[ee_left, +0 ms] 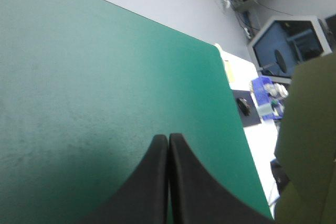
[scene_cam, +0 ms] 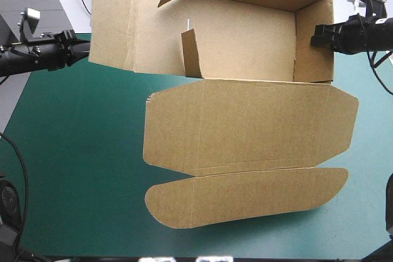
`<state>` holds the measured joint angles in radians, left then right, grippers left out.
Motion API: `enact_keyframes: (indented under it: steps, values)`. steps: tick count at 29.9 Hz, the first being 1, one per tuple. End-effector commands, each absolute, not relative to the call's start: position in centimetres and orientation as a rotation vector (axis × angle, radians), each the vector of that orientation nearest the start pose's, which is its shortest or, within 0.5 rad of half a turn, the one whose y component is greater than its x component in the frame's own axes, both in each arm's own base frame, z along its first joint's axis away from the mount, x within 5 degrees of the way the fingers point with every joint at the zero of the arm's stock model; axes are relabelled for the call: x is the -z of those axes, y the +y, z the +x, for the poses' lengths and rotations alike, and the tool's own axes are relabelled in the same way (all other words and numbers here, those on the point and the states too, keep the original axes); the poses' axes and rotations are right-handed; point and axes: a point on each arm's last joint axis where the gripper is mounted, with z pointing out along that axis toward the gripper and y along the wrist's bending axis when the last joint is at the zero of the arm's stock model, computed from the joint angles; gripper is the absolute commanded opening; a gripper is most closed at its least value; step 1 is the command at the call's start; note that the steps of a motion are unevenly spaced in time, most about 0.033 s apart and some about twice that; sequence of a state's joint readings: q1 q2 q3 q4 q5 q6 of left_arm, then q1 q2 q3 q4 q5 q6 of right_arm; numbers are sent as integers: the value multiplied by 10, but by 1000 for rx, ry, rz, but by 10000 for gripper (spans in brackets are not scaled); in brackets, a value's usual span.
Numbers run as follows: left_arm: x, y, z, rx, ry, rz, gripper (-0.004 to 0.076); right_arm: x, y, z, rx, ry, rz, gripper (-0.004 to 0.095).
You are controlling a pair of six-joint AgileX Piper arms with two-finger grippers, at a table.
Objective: Fold the box
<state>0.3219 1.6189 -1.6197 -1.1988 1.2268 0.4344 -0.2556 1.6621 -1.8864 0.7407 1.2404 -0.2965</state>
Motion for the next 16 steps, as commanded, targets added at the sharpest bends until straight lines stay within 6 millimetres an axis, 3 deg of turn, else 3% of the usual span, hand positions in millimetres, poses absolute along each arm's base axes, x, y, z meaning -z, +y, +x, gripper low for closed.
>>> enact_keyframes:
  steps: [1, 8, 16]
  values:
    - [-454, -2, 327, 1310, 1914, 83, -8, -480, -19, 327, -784, 2123, -95, -20]
    - [-465, -23, 321, 1454, 1813, 195, -8, -479, -17, 327, -778, 2126, -111, -20]
    - [-474, -36, 310, 1464, 1799, 250, -8, -477, 4, 333, -702, 2136, -157, -18]
